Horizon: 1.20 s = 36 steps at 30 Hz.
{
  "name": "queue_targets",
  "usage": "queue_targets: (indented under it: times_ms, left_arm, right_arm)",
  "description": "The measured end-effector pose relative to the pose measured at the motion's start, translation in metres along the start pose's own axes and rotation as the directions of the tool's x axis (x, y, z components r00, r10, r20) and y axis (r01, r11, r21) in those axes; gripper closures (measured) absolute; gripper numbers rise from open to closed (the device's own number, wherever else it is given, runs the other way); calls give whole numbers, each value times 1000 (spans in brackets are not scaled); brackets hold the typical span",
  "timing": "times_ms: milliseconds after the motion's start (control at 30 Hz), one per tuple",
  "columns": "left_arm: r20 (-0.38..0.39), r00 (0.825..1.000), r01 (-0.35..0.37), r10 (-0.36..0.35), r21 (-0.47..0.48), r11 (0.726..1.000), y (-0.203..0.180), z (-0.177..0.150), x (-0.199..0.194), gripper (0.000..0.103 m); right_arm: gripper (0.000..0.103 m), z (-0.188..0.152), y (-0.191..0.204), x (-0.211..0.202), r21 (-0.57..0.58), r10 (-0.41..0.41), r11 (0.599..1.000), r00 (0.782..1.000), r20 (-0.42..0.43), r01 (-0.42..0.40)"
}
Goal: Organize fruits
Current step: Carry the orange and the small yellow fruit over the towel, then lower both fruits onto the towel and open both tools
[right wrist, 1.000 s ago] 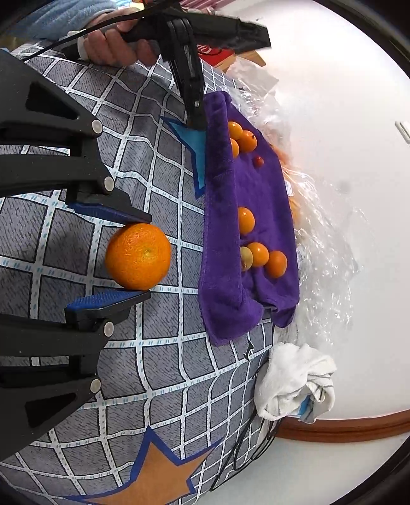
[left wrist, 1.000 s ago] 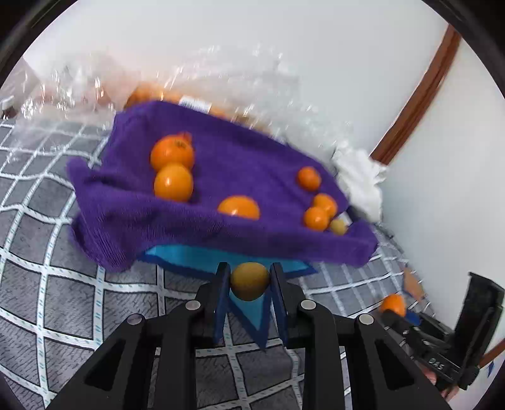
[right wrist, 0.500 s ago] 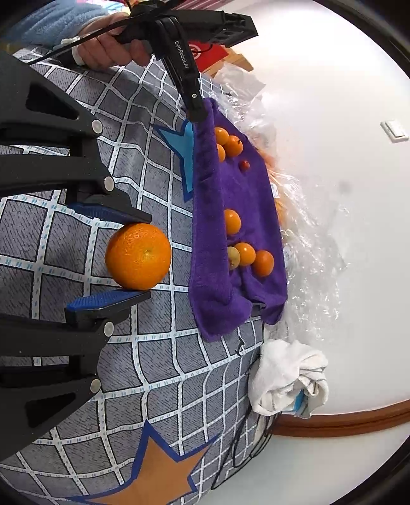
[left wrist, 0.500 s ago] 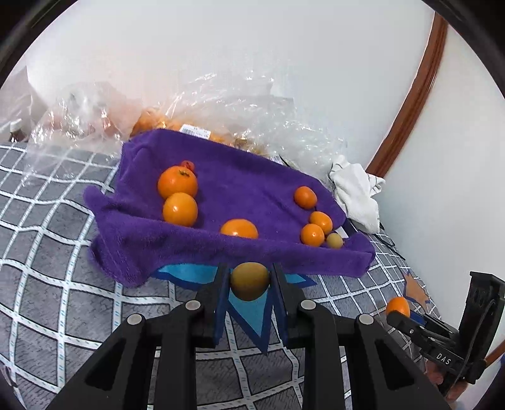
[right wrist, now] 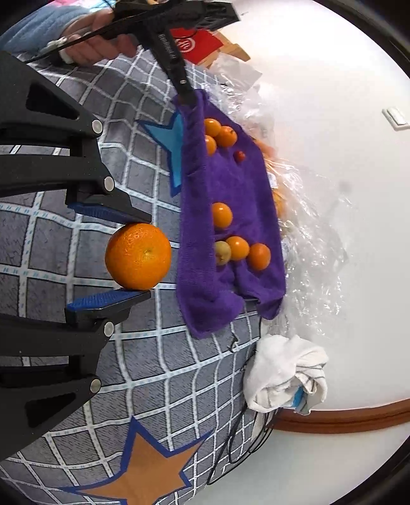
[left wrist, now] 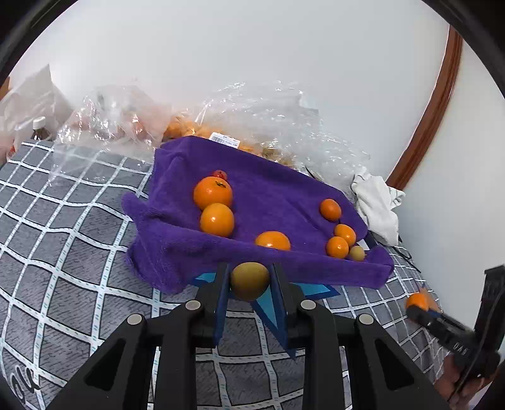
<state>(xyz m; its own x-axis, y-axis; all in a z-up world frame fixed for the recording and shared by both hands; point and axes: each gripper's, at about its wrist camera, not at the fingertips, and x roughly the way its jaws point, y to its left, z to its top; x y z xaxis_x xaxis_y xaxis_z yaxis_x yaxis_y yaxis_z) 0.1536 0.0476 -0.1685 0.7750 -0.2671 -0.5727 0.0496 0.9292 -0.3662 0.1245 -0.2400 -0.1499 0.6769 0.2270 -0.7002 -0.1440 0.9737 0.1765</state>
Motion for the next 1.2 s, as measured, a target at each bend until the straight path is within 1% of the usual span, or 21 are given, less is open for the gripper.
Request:
queue_targets:
  times_ms: [200, 300, 400, 533, 667, 767, 900, 1033, 1200]
  left_arm:
    - [-1, 1000, -27, 27, 3, 1000, 2, 0, -1, 79]
    - [2, 998, -70, 70, -6, 998, 7, 4, -3, 79]
    - [2, 993, -116, 116, -4, 993, 14, 12, -8, 79]
    - [11, 991, -131, 131, 6, 991, 20, 31, -19, 79]
    - [18, 989, -150, 150, 21, 988, 27, 50, -26, 79]
    - [17, 989, -145, 145, 11, 989, 33, 66, -25, 79]
    - [15, 990, -137, 137, -4, 991, 40, 85, -18, 79]
    - [-4, 991, -135, 135, -3, 991, 45, 99, -7, 79]
    - [-40, 991, -131, 132, 25, 991, 45, 105, 8, 79]
  right_arm:
    - [63, 17, 1, -1, -1, 0, 1000, 1000, 13, 0]
    - [63, 26, 1, 1, -11, -17, 1000, 1000, 13, 17]
    - [63, 37, 0, 5, -20, -25, 999, 1000, 6, 25]
    - [63, 52, -1, 15, -46, -41, 998, 999, 6, 41]
    - [63, 72, -4, 30, -42, -36, 998, 999, 3, 36]
    - [63, 89, 0, 46, -53, -35, 998, 999, -7, 34]
    - [63, 107, 18, 69, -100, -30, 995, 999, -22, 28]
    - [63, 118, 43, 102, -130, 10, 991, 998, -67, -18]
    - [63, 121, 66, 136, -187, -5, 982, 993, -120, -17]
